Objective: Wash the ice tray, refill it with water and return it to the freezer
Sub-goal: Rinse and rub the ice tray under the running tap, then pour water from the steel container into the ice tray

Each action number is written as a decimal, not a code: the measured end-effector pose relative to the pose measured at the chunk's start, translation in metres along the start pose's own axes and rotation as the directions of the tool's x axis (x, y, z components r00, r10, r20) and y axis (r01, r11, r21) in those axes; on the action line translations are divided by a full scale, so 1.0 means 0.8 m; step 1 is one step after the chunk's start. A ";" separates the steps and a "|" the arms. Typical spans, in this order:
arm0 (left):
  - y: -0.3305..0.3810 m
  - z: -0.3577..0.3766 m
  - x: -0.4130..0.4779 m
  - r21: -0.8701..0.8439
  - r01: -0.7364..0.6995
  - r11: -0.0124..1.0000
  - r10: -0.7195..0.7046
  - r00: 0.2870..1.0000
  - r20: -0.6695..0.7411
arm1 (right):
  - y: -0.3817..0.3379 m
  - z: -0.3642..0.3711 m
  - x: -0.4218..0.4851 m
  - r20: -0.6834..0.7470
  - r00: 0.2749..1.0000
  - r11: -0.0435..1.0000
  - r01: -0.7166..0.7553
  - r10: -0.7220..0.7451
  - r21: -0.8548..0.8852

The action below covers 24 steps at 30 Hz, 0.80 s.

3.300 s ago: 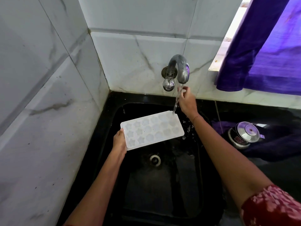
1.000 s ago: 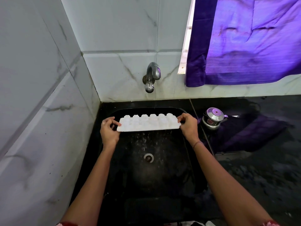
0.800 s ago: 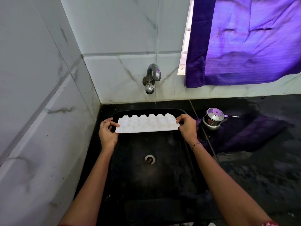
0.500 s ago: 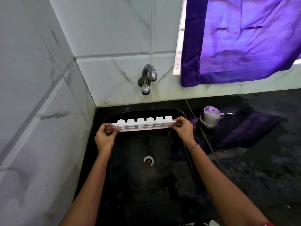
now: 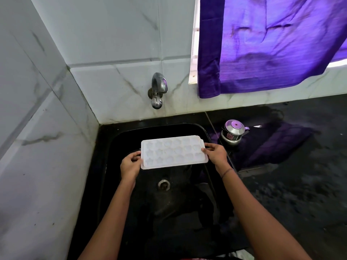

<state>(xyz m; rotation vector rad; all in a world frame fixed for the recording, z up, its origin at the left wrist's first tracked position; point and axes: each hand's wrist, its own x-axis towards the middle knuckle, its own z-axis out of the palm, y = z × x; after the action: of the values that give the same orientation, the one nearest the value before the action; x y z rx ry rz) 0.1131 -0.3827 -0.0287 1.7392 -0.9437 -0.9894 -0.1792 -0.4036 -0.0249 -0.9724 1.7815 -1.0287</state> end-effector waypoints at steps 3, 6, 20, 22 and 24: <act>-0.004 0.020 -0.006 0.000 0.044 0.999 -0.044 0.999 0.022 | 0.017 -0.026 0.013 0.012 0.999 0.998 -0.053 0.052 0.047; -0.005 0.051 -0.019 -0.013 0.079 0.997 -0.078 0.996 0.050 | 0.027 -0.064 0.021 0.054 0.993 0.987 -0.111 0.106 0.119; 0.033 0.217 -0.109 -0.019 0.270 0.963 -0.260 0.941 0.218 | 0.072 -0.237 0.074 0.044 0.962 0.947 -0.272 0.268 0.172; 0.039 0.240 -0.116 -0.026 0.276 0.961 -0.263 0.938 0.226 | 0.077 -0.259 0.086 0.036 0.958 0.944 -0.285 0.283 0.165; 0.046 0.258 -0.124 -0.028 0.288 0.957 -0.273 0.933 0.235 | 0.082 -0.277 0.095 0.032 0.955 0.943 -0.295 0.293 0.152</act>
<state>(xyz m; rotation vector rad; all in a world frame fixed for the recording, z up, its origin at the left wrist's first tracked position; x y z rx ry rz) -0.1188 -0.3724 -0.0304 1.7647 -0.8082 -1.4162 -0.4219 -0.3912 -0.0366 -0.5915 1.7458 -0.9534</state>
